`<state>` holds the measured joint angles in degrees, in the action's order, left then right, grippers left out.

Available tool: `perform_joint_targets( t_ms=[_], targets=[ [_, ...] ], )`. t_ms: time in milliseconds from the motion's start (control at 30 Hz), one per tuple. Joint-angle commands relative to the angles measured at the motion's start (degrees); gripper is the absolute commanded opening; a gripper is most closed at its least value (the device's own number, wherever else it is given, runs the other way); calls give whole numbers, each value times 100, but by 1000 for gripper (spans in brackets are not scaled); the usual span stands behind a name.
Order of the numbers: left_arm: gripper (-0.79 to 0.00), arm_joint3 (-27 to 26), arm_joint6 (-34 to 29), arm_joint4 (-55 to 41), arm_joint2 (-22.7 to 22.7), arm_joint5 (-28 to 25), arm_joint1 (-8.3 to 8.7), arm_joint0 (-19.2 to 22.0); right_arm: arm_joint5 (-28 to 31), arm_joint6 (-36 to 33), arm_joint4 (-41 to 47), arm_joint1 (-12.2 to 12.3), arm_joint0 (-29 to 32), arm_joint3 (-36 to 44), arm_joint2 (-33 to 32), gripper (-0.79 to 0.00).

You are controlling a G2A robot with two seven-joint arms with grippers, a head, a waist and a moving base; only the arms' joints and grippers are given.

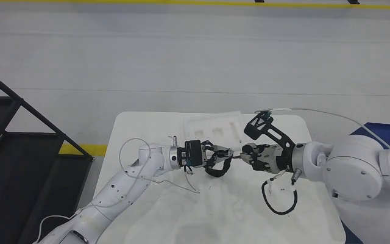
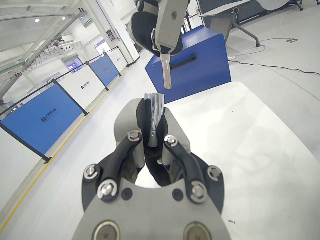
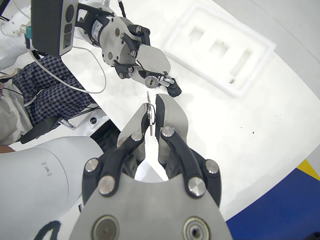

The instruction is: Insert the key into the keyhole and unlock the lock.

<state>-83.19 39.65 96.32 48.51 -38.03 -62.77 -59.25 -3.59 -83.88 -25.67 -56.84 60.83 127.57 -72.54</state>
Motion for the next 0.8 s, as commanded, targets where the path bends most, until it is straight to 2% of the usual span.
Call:
perform_joint_targets(
  t_ms=[0,233,400,767],
  targets=[
    [-785,1,2,2,1,-2,1,0,1,-1,0,0,0,0,0,-785],
    [-785,1,2,2,1,-2,1,0,7,42,-1,-1,14,-5,1,-785],
    [-785,-151,-300,120,-23,235,-5,-132,74,282,-82,23,141,42,-13,-785],
    [-785,-83,-36,311,-30,489,-17,-184,116,341,-194,70,172,65,65,-785]
  ],
)
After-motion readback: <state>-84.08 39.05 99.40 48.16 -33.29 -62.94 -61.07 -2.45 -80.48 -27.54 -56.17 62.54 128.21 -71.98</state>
